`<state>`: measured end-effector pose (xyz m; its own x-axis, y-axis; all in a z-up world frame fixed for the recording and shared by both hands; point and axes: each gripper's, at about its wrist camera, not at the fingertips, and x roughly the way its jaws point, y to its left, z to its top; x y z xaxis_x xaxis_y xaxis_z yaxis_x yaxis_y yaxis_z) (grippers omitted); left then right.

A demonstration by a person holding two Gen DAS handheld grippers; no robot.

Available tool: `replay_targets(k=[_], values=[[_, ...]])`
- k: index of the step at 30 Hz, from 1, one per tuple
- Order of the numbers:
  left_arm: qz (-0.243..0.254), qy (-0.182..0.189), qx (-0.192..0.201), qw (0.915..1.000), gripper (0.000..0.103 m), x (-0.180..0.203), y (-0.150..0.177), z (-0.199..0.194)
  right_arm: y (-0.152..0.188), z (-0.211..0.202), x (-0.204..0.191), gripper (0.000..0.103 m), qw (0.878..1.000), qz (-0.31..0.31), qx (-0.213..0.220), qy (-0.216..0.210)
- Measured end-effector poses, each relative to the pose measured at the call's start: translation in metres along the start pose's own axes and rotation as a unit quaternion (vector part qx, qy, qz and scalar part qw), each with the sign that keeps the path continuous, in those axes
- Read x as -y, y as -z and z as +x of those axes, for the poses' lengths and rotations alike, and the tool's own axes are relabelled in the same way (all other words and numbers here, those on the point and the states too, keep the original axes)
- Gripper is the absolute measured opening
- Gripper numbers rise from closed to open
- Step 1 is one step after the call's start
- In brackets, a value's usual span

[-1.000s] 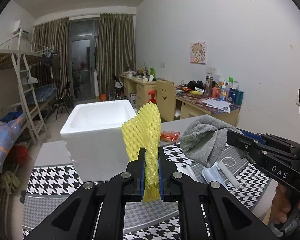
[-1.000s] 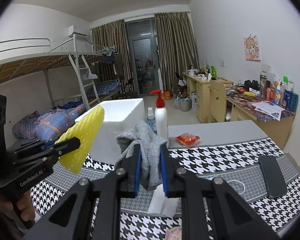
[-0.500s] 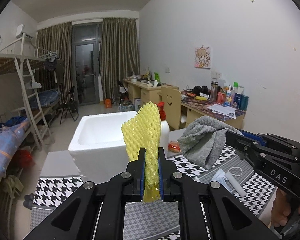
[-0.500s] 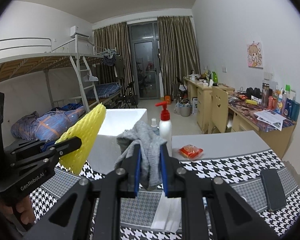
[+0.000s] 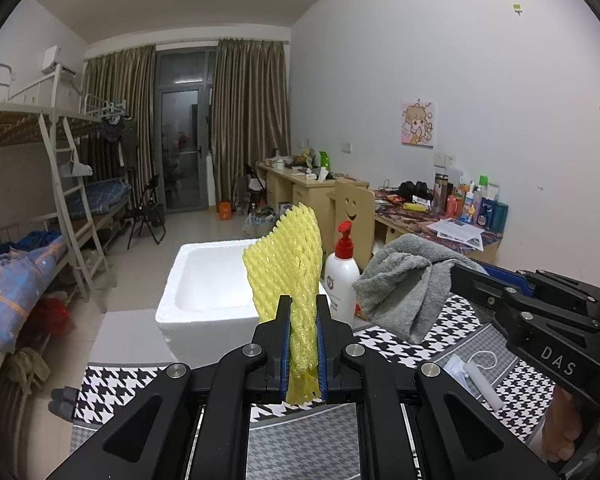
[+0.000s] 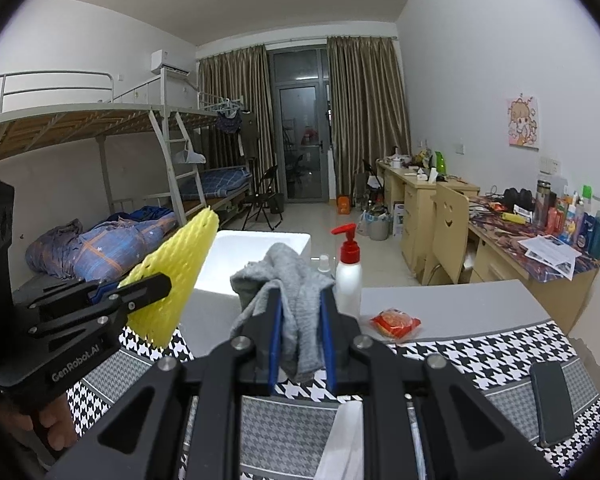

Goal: Organize soft objects
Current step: 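Carry both held items over the open white foam box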

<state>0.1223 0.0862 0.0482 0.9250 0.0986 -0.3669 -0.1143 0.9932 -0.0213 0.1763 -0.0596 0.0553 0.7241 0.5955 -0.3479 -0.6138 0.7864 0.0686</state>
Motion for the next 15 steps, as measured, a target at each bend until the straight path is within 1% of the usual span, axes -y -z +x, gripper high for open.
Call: replay_targets(k=[5, 10, 15], values=[[-0.001, -0.007, 0.002, 1.0000, 0.011, -0.003, -0.005, 0.002, -0.008, 0.007, -0.003, 0.021, 1.000, -0.001, -0.001, 0.003], [0.000, -0.009, 0.008, 0.9999, 0.011, -0.006, -0.012, 0.003, -0.018, 0.014, -0.006, 0.021, 1.000, -0.006, 0.001, -0.004], [0.001, -0.007, 0.011, 0.9999, 0.011, -0.009, -0.019, 0.006, -0.023, 0.018, -0.007, 0.022, 1.000, 0.006, 0.002, -0.014]])
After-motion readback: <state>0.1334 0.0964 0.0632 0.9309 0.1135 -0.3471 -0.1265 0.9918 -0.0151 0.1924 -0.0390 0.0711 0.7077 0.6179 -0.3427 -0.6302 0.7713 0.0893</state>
